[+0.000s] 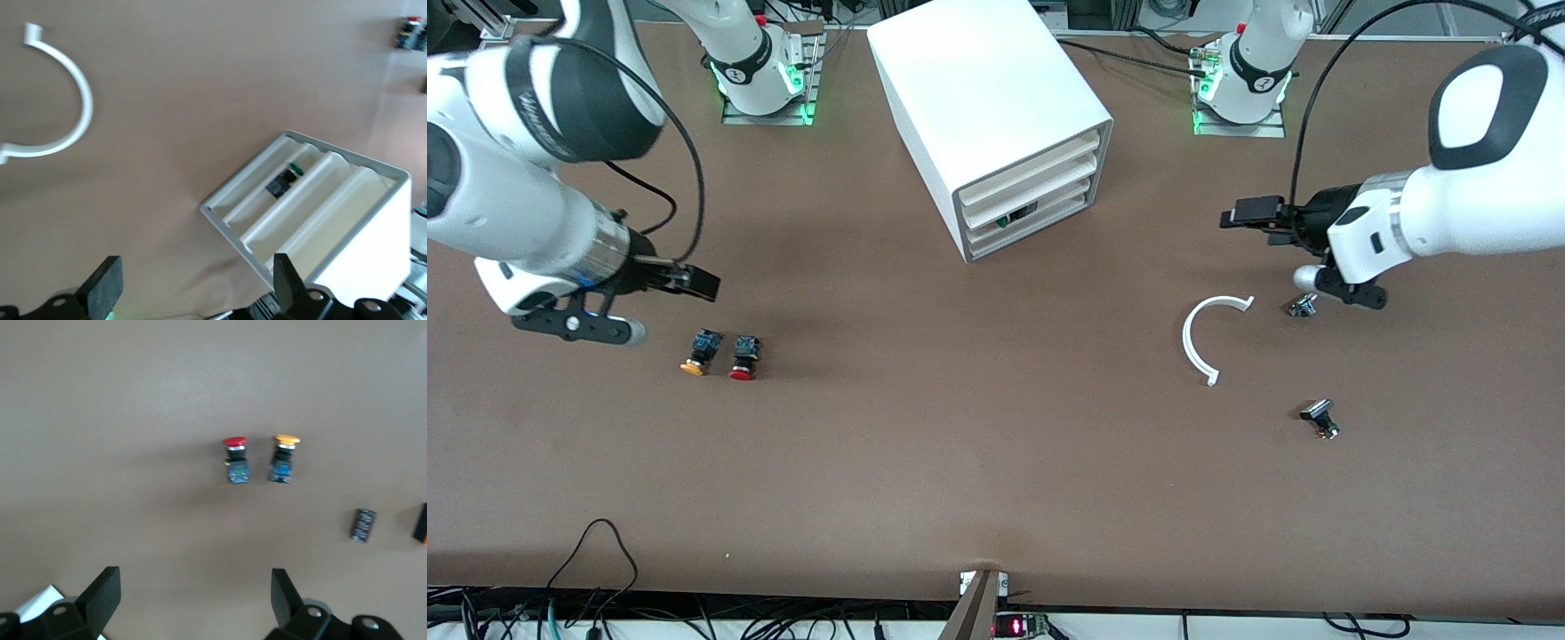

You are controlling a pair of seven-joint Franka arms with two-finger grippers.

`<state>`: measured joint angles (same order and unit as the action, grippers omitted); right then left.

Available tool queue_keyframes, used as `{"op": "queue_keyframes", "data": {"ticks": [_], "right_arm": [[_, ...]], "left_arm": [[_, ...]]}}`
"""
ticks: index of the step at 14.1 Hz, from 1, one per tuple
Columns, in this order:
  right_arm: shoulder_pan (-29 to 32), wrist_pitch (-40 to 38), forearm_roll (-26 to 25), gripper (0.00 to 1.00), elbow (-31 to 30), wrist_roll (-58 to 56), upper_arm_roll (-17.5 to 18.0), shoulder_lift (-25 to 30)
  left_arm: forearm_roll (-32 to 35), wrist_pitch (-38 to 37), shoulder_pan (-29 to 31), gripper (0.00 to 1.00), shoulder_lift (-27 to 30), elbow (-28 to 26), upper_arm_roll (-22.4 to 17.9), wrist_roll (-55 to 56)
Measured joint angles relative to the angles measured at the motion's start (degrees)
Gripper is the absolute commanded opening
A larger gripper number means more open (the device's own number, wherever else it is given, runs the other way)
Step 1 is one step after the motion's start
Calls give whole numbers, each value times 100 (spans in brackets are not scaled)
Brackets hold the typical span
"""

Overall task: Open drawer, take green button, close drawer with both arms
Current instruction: 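Reach the left gripper to the drawer handle while the right gripper approaches the cabinet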

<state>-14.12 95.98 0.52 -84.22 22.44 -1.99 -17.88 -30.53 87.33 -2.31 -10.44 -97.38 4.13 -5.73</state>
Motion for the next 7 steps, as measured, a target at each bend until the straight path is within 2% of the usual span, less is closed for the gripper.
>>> {"op": "queue_keyframes", "data": {"ticks": [5,7], "right_arm": [[-411,704,156,100,4,953,19,-534],[-568,920,162,100,5,1300,26,-721]], "left_arm": [[-1164,153,2,98,-793,-119,47,-1290],[-1644,431,5,98,-1055,-400,46,-2013]]}}
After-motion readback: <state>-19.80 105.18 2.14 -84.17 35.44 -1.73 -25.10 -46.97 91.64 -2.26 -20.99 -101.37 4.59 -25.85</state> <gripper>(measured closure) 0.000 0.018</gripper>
